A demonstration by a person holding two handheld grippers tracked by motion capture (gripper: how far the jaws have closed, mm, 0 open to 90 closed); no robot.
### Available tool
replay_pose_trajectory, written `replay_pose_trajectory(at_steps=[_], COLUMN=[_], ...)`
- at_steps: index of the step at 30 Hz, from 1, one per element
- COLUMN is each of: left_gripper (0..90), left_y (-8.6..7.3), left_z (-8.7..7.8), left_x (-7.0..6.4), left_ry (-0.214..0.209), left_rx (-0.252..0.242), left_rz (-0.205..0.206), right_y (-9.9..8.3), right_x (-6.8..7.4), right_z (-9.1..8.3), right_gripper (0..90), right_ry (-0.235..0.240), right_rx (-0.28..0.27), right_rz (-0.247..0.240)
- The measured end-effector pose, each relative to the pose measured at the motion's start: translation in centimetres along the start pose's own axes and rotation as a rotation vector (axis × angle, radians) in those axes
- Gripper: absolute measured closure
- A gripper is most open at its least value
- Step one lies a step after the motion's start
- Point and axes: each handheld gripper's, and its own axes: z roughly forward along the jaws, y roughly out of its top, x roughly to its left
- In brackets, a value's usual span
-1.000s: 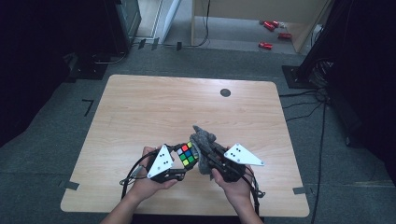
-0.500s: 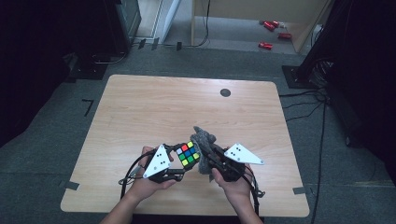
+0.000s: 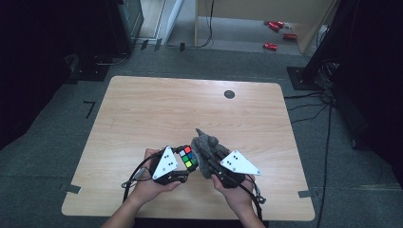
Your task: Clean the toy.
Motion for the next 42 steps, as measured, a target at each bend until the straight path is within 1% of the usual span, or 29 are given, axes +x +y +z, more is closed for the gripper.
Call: replay_pose_trajectory(at_steps=[3,4,5,7,9,10,11,13,14,15,16,17,18,19,22,24,27,28,30,31,32,33,34,36,37,38,39,40,42], left_gripper=[35.3,35.3,35.3,35.3,35.3,35.3,35.3,35.3,35.4,35.4,35.4,35.4,35.4,35.4,35.4,35.4,35.4,35.3,35.4,35.4,35.4,35.4,35.4,35.4,35.4,35.4,35.3,35.3,35.3], left_y=[0.1,0.1,0.2,0.2,0.3,0.3,0.3,0.3,0.3,0.4,0.4,0.4,0.4,0.4,0.4,0.4,0.4,0.4,0.4,0.4,0.4,0.4,0.3,0.4,0.6,0.7,0.9,0.9,0.7], left_z=[0.4,0.4,0.7,0.8,1.1,1.1,1.2,1.0,0.9,0.8,0.7,0.7,0.7,0.7,0.7,0.8,0.8,0.8,0.7,0.6,0.5,0.4,0.3,-0.3,-0.7,-1.0,-1.5,-1.5,-1.8], left_x=[-0.3,-0.4,-0.6,-0.8,-1.2,-1.2,-1.3,-1.1,-1.0,-0.9,-0.9,-0.9,-0.9,-0.9,-0.9,-0.8,-0.9,-0.9,-0.8,-0.6,-0.5,-0.5,-0.4,-0.1,0.1,0.2,0.5,0.5,0.8], left_ry=[0.031,0.044,0.060,0.068,0.066,0.066,0.071,0.068,0.061,0.058,0.052,0.049,0.045,0.041,0.036,0.026,0.027,0.027,0.020,0.013,0.008,0.003,-0.004,-0.043,-0.067,-0.082,-0.080,-0.080,-0.093], left_rx=[0.046,0.058,0.086,0.099,0.118,0.118,0.120,0.110,0.101,0.092,0.089,0.088,0.089,0.089,0.085,0.088,0.095,0.095,0.079,0.069,0.062,0.054,0.039,-0.031,-0.077,-0.120,-0.154,-0.154,-0.176], left_rz=[0.022,0.033,0.052,0.058,0.068,0.068,0.074,0.067,0.058,0.053,0.049,0.049,0.050,0.050,0.048,0.041,0.046,0.046,0.033,0.024,0.020,0.015,0.011,-0.024,-0.049,-0.062,-0.067,-0.067,-0.088], right_y=[-0.2,-0.2,-0.2,-0.2,-0.4,-0.4,-0.5,-0.4,-0.3,-0.1,-0.1,0.0,0.0,-0.1,-0.1,0.0,0.0,0.0,0.1,0.3,0.3,0.3,0.3,0.3,-0.1,-0.1,-0.7,-0.7,-1.2], right_x=[0.9,1.1,1.3,1.7,2.4,2.4,3.5,3.6,3.4,2.4,2.4,1.5,1.5,0.8,0.5,0.6,2.5,2.9,2.9,1.9,1.9,1.2,0.5,-1.1,-2.1,-2.1,-2.2,-2.2,-2.4], right_z=[0.3,0.4,0.4,0.6,0.8,0.8,1.0,1.1,1.1,0.9,0.9,0.8,0.8,0.7,0.5,0.5,0.7,0.8,0.8,0.7,0.7,0.6,0.4,0.0,-0.2,-0.2,0.0,0.0,0.4], right_gripper=[76.9,77.0,77.2,77.5,77.7,77.7,77.8,77.9,78.0,78.2,78.2,78.1,78.1,78.0,77.9,77.8,77.6,77.7,77.8,78.1,78.1,78.2,78.3,78.4,78.5,78.5,78.6,78.6,78.5], right_ry=[-0.035,-0.030,-0.023,0.002,0.069,0.069,0.073,0.062,0.071,0.081,0.081,0.052,0.052,0.032,0.016,0.021,0.095,0.091,0.089,0.096,0.096,0.080,0.052,0.009,0.010,0.010,0.038,0.038,0.056], right_rx=[0.031,0.031,0.035,0.041,0.054,0.054,0.066,0.064,0.061,0.041,0.041,0.030,0.030,0.032,0.036,0.037,0.058,0.062,0.057,0.033,0.033,0.020,0.013,0.008,0.015,0.015,0.014,0.014,0.024], right_rz=[-0.085,-0.096,-0.101,-0.131,-0.133,-0.133,-0.188,-0.203,-0.181,-0.129,-0.129,-0.118,-0.118,-0.096,-0.083,-0.075,-0.119,-0.137,-0.142,-0.094,-0.094,-0.070,-0.044,0.013,0.072,0.072,0.086,0.086,0.121])
